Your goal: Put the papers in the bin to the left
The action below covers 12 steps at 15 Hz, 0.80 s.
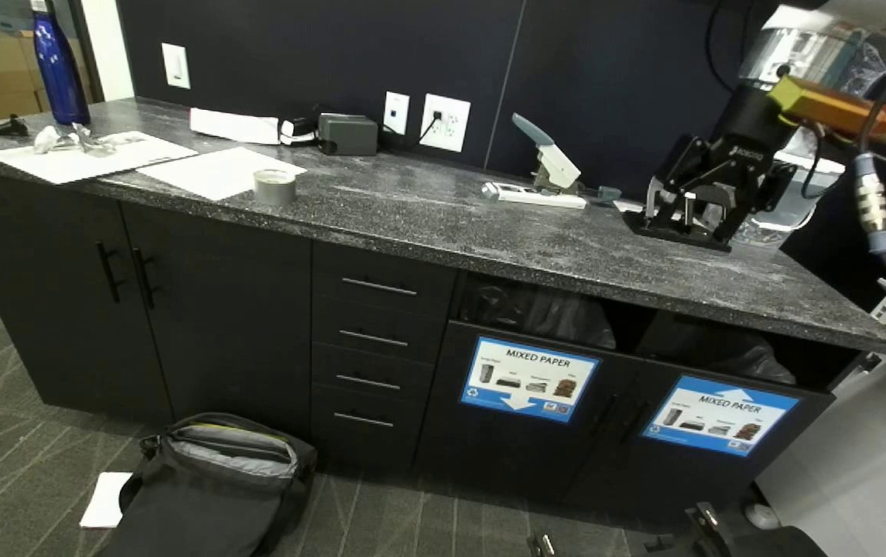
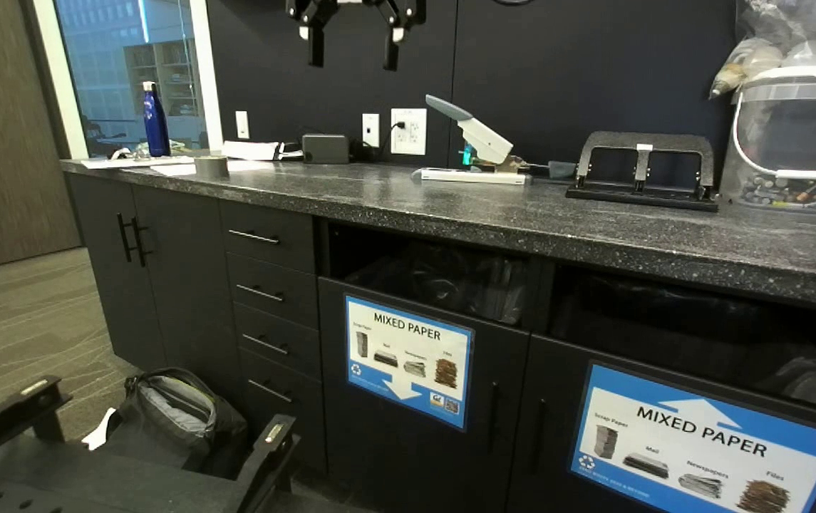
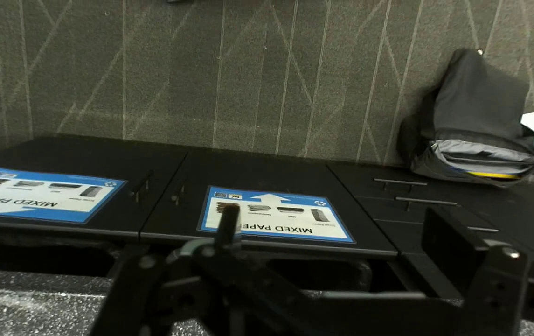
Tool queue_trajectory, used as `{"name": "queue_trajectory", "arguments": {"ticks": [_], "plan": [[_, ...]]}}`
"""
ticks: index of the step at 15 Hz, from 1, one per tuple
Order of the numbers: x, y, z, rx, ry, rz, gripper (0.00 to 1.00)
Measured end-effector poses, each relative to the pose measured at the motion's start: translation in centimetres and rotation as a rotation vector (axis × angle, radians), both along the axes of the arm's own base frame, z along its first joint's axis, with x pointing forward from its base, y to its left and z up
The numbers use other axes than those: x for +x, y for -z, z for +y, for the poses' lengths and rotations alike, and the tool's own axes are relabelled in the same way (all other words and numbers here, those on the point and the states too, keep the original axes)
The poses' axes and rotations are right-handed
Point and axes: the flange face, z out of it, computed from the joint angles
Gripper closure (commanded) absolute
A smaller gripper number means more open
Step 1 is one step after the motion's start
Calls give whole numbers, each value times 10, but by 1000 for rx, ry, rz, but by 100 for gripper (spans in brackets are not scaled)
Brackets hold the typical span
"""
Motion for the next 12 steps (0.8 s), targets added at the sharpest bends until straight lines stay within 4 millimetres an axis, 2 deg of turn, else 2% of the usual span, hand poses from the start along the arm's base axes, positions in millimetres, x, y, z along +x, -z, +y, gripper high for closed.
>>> {"name": "queue_trajectory", "arguments": {"ticks": [2,6,12], "plan": [[-16,-9,4,-9,-13,1,0],[-42,-7,10,-18,-25,-2,0],[-60,-10,11,-14,-15,-20,0]]}}
